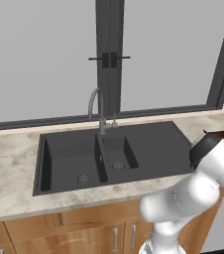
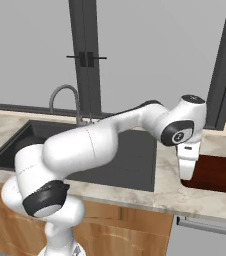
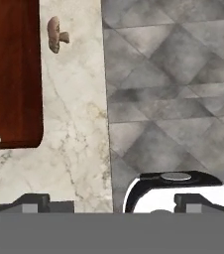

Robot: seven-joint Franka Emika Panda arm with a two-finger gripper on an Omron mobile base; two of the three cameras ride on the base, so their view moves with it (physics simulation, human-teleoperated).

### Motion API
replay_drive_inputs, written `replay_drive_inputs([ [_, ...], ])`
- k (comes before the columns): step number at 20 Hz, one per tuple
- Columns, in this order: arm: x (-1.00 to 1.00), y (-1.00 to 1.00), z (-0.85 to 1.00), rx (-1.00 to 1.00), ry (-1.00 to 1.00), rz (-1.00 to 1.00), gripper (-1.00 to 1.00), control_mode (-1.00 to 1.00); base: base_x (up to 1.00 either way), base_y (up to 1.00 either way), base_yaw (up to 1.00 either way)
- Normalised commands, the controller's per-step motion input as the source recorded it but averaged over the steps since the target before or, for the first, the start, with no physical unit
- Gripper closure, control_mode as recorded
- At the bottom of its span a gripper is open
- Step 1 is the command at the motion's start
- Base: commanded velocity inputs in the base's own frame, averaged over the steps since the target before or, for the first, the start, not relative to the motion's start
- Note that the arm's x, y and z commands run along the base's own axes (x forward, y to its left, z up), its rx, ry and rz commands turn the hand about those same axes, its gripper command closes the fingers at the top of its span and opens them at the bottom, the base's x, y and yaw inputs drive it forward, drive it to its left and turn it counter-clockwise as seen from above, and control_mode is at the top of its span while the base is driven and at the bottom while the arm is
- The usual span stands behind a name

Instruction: Pick up all produce items and place them in the sink. Turn on the sink faucet to wash them. Then turn the sink off and put them in the tray.

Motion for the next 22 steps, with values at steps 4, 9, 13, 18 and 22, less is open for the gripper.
replay_drive_inputs([
  [4, -0.03, -0.36, -0.35, -0.06, 0.0, -0.17, -1.0, -1.0, 0.0, 0.0, 0.0],
  [9, 0.0, -0.37, -0.07, -0.1, 0.0, -0.03, -1.0, -1.0, 0.0, 0.0, 0.0],
  [13, -0.01, -0.31, -0.11, -0.1, 0.0, 0.01, -1.0, -1.0, 0.0, 0.0, 0.0],
  [18, -0.05, -0.34, -0.2, -0.01, 0.0, 0.04, -1.0, -1.0, 0.0, 0.0, 0.0],
  [22, 0.0, -0.38, -0.12, 0.0, 0.0, 0.04, -1.0, -1.0, 0.0, 0.0, 0.0],
])
